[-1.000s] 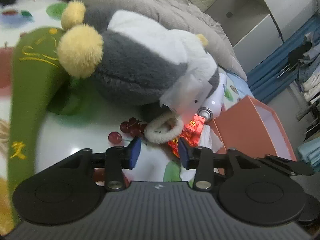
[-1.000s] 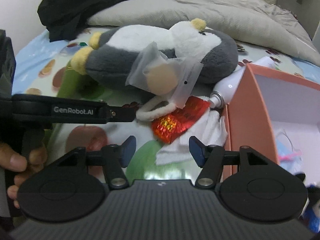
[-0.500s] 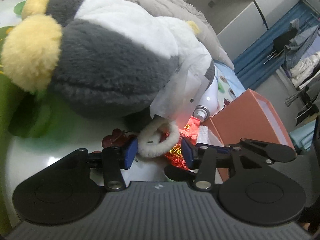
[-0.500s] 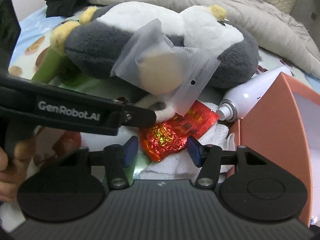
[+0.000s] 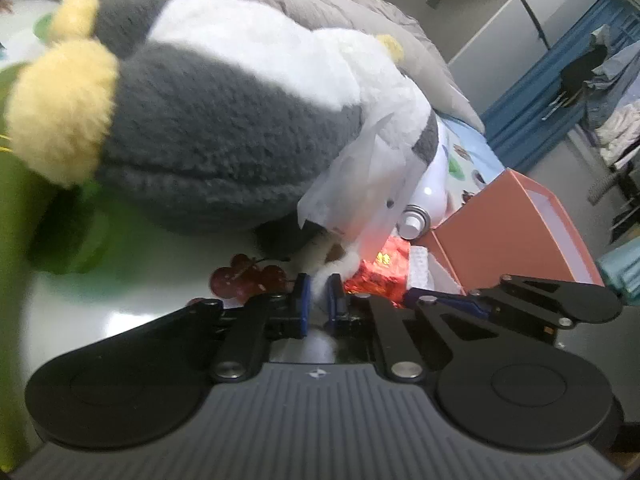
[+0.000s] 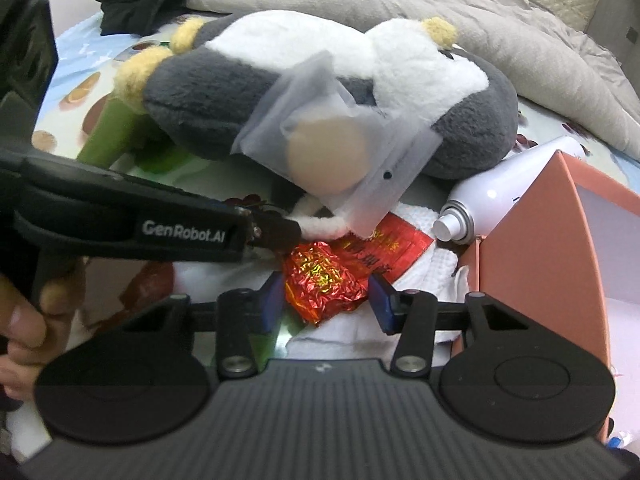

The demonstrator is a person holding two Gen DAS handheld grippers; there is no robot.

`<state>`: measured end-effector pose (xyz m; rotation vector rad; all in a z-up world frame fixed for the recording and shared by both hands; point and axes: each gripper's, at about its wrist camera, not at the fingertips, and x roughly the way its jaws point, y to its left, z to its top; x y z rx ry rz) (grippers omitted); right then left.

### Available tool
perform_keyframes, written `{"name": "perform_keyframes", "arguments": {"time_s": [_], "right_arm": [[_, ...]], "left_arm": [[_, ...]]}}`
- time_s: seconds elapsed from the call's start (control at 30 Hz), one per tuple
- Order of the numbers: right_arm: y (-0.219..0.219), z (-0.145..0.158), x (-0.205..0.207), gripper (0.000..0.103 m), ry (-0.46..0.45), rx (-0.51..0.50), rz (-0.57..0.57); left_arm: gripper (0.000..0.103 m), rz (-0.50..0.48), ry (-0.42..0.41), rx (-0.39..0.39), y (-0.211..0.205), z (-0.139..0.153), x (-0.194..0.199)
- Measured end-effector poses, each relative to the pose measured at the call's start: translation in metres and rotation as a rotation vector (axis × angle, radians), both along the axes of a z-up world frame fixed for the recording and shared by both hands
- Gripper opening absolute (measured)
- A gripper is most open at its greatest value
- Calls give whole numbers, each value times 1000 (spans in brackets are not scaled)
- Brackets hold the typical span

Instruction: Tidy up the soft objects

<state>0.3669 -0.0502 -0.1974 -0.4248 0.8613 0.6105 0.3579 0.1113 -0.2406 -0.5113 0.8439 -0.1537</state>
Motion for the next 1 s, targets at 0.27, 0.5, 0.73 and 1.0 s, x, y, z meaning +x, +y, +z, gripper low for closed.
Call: {"name": "perform_keyframes", "arguments": {"time_s": [0.27,0.5,0.73,1.0], "right_arm": [[-4,15,-29,49,-2,9,31],[-13,26,-66,49,14,9,62],[-23,33,-104,49,23,7,91],[-40,31,-142,49,23,26,63]], "left_arm": [[9,78,10,22,9,22,-37],[9,131,31,31,15,35,-84],[9,169,49,53,9,46,-133],[9,170,77,88,-15,50,-179]]}}
